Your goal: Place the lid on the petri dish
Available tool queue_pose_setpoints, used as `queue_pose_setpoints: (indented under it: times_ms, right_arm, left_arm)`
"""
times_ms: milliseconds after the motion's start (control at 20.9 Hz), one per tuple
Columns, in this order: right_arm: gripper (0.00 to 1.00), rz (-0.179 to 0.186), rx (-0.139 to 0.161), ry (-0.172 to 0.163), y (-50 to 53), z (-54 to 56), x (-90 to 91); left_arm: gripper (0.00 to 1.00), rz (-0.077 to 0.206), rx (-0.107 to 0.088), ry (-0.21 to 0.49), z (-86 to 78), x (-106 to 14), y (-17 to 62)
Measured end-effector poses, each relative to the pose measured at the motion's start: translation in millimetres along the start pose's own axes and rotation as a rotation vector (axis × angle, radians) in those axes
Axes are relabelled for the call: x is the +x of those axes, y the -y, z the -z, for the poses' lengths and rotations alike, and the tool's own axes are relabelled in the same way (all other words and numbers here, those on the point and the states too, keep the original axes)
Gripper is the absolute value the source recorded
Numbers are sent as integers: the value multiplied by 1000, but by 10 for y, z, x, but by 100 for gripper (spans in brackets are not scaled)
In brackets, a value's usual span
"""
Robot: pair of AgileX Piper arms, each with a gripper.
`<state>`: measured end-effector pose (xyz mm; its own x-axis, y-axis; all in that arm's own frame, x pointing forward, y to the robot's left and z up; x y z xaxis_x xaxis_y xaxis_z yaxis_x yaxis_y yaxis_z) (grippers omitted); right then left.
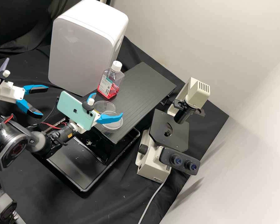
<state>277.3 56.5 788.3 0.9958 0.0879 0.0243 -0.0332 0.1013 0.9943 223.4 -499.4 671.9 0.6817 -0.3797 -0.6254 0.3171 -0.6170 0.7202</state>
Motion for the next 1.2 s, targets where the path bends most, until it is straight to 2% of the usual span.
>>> queue_pose_setpoints:
  times_ms: [143, 239, 383, 957, 1196]
  right_arm:
    - [100, 35, -19, -9, 112, 25, 57]
    - [100, 56, -31, 5, 171, -4, 87]
    - [100, 62, -39, 17, 213, -19, 107]
    - [100, 58, -51, 21, 207, -24, 107]
    - [100, 37, -45, 50, 162, -83, 115]
  left_arm:
    - [100, 0, 0, 0, 0, 0, 0]
    - [100, 0, 0, 0, 0, 0, 0]
    - [100, 0, 0, 0, 0, 0, 0]
    - [100, 0, 0, 0, 0, 0, 0]
    - [100, 0, 0, 0, 0, 0, 0]
